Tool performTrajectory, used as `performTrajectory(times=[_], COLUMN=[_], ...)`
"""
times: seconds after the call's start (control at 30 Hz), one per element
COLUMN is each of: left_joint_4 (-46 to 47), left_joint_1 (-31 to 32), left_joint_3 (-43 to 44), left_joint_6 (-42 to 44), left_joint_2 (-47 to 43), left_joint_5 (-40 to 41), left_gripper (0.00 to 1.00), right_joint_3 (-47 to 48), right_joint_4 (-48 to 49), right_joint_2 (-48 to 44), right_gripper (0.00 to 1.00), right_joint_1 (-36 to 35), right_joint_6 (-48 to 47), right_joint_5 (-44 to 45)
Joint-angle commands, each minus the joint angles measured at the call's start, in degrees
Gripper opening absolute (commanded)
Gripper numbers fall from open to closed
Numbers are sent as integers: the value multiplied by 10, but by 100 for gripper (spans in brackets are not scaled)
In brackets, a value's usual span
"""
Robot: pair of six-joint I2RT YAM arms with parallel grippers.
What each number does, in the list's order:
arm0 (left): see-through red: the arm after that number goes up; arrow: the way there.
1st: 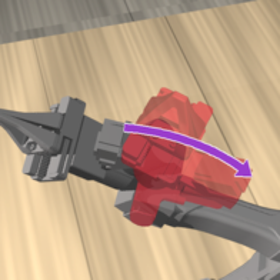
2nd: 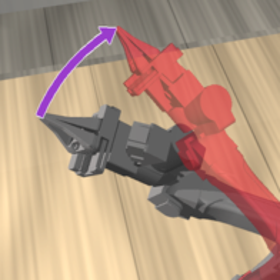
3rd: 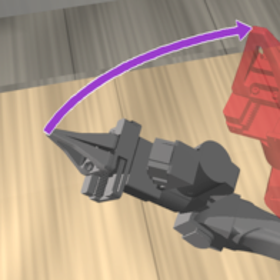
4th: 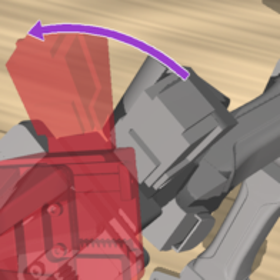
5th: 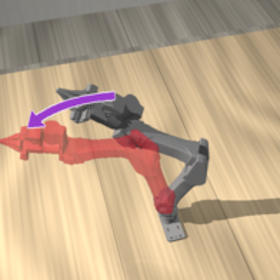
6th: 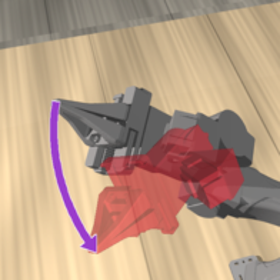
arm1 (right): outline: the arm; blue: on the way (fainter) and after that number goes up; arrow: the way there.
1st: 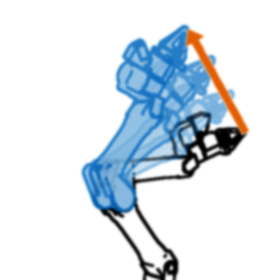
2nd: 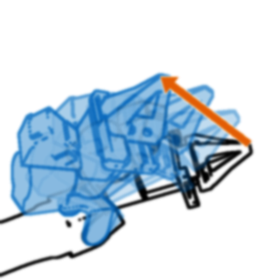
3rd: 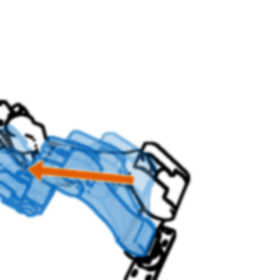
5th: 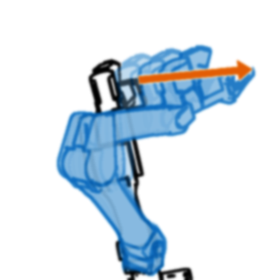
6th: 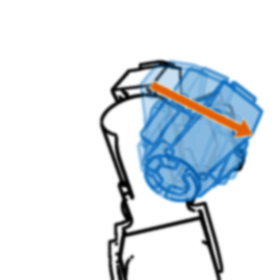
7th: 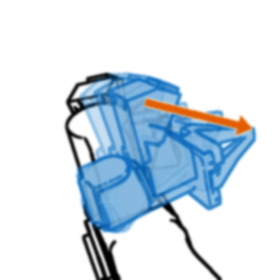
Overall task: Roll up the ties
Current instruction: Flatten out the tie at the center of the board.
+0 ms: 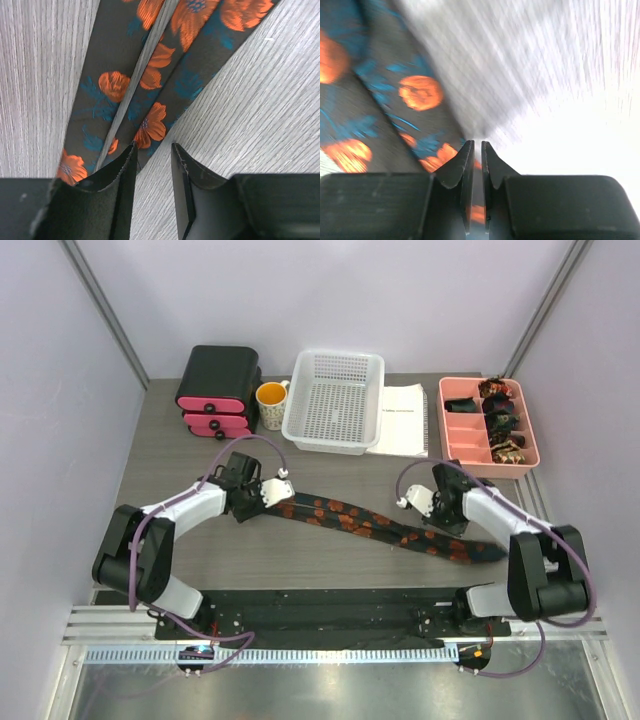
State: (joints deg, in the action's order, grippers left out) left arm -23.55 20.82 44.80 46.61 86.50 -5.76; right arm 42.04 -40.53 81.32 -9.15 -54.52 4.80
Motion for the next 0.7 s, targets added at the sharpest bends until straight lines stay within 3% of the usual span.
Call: performTrajectory(times=[0.0, 0.13, 0.2, 0.23, 0.27, 0.33, 0.5, 0.67], left_joint_4=[-57, -107, -121, -120, -120, -120, -126, -119], left_joint_1=[-2, -6, -6, -6, -6, -6, -6, -6], left_joint_3=[-7, 6, 19, 22, 32, 44, 104, 141], left_joint_6=[-23, -17, -3, -1, 2, 23, 78, 160], left_joint_2=[9, -39, -66, -86, -92, -96, -16, 64], left_joint_5=[-24, -89, -114, -130, -143, -175, -204, -217], left_gripper=[33, 39, 57, 66, 83, 99, 100, 100], right_joint_3=[-28, 34, 101, 123, 147, 190, 169, 132], right_joint_4=[89, 56, 18, -20, -45, -93, -50, 12], right_joint_2=[-72, -100, -91, -85, -64, -41, 1, 34], right_gripper=[18, 32, 40, 51, 57, 70, 80, 83], right_joint_1=[6, 7, 6, 6, 1, -17, -139, -197], right_joint_6=[-13, 4, 10, 20, 29, 49, 108, 108], right_joint_5=[30, -35, -110, -132, -156, -197, -184, -145])
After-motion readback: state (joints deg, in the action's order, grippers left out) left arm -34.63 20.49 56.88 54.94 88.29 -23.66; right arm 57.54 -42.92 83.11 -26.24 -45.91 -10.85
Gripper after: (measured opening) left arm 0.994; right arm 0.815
